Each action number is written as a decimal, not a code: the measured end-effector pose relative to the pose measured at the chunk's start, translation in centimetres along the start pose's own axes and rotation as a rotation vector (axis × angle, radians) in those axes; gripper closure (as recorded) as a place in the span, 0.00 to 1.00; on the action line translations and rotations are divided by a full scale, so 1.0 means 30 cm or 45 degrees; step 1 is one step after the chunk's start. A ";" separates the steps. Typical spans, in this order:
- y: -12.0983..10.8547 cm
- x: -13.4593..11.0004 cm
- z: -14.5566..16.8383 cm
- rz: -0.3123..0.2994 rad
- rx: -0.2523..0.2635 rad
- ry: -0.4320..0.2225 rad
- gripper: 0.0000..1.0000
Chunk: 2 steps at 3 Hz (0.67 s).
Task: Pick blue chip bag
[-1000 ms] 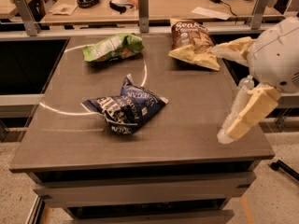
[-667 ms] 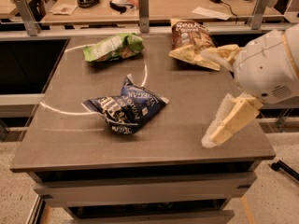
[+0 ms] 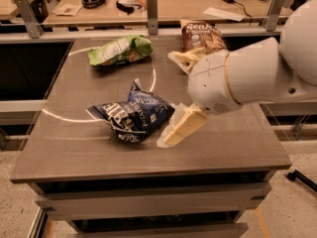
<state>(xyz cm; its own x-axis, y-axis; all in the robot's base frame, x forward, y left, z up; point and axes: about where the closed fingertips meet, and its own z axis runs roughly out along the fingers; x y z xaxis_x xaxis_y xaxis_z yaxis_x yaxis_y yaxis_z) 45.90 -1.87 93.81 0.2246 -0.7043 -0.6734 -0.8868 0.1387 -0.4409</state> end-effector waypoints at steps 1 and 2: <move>0.000 0.000 0.000 0.000 0.000 0.000 0.00; 0.019 0.015 0.033 0.006 -0.002 0.026 0.00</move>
Offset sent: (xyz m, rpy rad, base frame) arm 0.0027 0.0071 -0.0307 -0.0338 0.0268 -0.0309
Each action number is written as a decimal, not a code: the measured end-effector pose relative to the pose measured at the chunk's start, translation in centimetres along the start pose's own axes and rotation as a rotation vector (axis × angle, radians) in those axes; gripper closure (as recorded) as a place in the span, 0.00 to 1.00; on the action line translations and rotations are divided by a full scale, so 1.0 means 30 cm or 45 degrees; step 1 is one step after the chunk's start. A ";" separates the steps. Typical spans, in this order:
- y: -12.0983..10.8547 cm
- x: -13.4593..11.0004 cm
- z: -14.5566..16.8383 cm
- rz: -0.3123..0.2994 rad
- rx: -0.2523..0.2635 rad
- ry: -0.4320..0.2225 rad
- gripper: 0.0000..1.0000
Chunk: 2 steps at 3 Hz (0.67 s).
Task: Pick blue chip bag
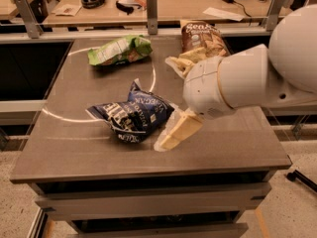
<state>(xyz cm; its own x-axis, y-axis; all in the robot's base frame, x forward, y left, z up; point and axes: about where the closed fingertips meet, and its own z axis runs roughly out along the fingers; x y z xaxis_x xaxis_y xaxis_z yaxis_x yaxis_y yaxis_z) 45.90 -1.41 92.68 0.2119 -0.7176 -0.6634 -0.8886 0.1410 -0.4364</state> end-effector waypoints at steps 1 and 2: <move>-0.002 0.005 0.062 -0.012 -0.026 -0.016 0.00; -0.005 0.006 0.126 -0.019 -0.063 -0.034 0.00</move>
Offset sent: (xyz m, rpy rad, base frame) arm 0.0318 0.0386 -0.0435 0.0193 0.0531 0.0892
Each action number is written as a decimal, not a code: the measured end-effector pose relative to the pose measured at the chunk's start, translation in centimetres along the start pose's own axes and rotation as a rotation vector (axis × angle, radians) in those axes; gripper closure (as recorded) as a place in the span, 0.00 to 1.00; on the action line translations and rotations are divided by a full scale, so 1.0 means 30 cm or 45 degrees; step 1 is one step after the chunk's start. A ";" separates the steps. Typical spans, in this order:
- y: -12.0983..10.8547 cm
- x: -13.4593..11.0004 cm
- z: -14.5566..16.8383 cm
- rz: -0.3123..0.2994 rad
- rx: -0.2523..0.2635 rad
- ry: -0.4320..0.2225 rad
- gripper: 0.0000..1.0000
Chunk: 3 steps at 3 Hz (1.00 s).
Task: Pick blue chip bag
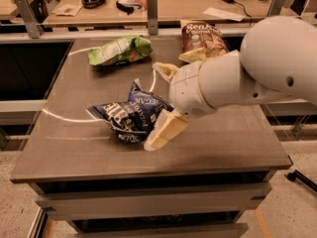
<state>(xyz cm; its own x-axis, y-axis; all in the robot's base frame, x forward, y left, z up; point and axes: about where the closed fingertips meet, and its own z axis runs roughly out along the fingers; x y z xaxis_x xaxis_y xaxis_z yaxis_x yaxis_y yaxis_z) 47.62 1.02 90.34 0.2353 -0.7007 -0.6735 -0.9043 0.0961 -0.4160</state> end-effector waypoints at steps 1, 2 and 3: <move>0.006 0.015 0.074 0.009 -0.037 -0.006 0.00; 0.018 0.026 0.137 0.016 -0.067 -0.015 0.00; 0.028 0.028 0.187 0.019 -0.091 -0.033 0.16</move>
Offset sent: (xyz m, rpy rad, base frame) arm 0.0194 0.0347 -0.0542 0.0095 0.0757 0.0459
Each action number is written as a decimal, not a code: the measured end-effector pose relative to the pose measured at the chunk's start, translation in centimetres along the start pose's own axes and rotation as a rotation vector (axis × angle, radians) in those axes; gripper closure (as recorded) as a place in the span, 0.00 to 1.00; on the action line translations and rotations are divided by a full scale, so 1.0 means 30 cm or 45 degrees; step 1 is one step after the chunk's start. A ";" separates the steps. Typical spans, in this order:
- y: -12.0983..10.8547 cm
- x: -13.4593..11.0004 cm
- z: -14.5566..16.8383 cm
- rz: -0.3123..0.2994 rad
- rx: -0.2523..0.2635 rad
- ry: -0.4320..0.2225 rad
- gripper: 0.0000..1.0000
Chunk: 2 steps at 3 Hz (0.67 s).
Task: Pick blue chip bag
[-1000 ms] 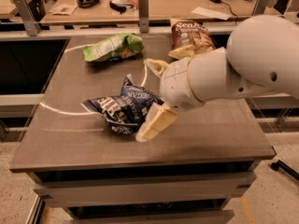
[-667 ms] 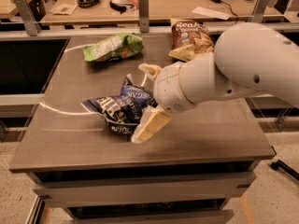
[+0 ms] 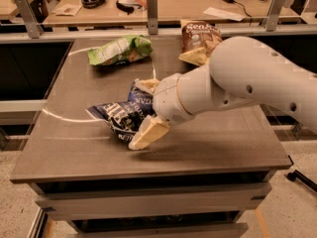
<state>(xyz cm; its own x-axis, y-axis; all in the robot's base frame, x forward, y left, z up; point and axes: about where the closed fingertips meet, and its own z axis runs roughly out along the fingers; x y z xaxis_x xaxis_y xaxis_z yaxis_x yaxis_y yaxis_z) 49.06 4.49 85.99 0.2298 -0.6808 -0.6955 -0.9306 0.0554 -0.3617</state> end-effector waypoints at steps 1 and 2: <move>0.014 -0.010 0.036 -0.002 -0.031 -0.020 0.39; 0.032 -0.019 0.050 -0.001 -0.055 -0.022 0.63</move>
Offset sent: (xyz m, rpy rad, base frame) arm -0.0090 0.0180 -0.0138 0.0064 0.0491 0.0445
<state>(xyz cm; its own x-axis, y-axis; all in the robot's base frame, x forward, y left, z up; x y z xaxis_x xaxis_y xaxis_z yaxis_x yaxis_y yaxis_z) 48.46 6.03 85.12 0.2351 -0.6679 -0.7061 -0.9418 0.0232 -0.3355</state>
